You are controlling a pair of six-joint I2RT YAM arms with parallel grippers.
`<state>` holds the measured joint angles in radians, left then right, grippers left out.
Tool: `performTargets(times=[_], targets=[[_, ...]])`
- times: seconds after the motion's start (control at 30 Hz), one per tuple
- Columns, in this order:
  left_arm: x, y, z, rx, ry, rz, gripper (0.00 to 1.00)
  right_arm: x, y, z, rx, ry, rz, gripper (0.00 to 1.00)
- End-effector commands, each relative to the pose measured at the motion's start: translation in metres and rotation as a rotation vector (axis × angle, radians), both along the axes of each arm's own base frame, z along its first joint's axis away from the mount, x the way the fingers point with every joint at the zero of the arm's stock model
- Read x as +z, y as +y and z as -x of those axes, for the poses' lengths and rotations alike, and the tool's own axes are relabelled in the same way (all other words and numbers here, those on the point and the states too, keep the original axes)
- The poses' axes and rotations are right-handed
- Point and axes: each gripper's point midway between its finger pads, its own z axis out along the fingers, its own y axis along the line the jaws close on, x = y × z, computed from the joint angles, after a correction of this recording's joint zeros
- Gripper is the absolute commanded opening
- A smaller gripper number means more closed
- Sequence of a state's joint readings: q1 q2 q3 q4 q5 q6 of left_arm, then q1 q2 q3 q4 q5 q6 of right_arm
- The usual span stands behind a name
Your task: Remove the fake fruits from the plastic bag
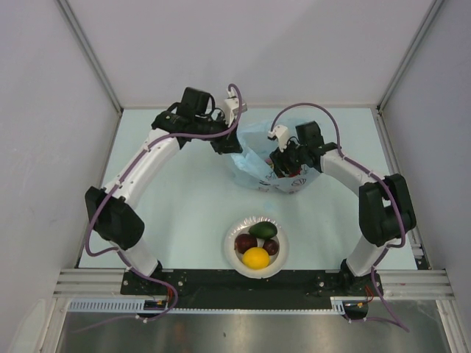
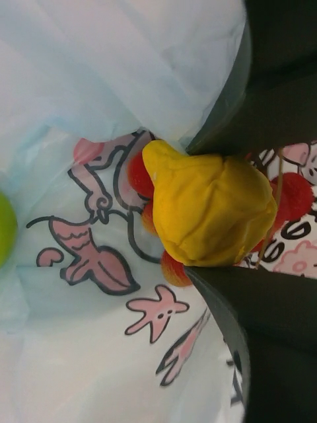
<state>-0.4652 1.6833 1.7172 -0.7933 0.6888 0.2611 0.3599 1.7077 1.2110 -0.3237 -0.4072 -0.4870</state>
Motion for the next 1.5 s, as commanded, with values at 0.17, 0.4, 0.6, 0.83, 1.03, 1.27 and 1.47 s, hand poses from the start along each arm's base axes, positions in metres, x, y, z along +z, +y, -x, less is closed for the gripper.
performTargets(times=[0.17,0.4,0.6,0.83,1.03,1.27,1.47], targets=[[-0.008,-0.001,0.013,-0.031,0.025,0.005,0.0,0.04,-0.01,0.01,-0.014,-0.101,-0.04,1.0],[-0.023,0.004,0.017,-0.033,0.036,-0.023,0.0,0.061,0.0,0.034,-0.118,-0.054,-0.091,1.0],[-0.043,0.019,0.021,0.024,0.052,-0.097,0.0,0.059,0.017,0.029,-0.145,-0.122,-0.12,0.82],[-0.052,0.049,0.06,-0.007,0.03,-0.176,0.0,0.026,0.034,-0.006,-0.188,-0.099,-0.089,0.64],[-0.075,0.081,0.079,-0.024,-0.024,-0.305,0.0,0.009,0.06,-0.023,-0.174,-0.122,-0.072,0.65],[-0.085,0.095,0.09,-0.025,-0.036,-0.349,0.0,-0.002,0.086,-0.017,-0.112,-0.082,-0.095,0.87],[-0.08,0.086,0.084,-0.024,-0.026,-0.316,0.0,-0.023,0.097,-0.022,-0.096,-0.1,-0.033,0.95]])
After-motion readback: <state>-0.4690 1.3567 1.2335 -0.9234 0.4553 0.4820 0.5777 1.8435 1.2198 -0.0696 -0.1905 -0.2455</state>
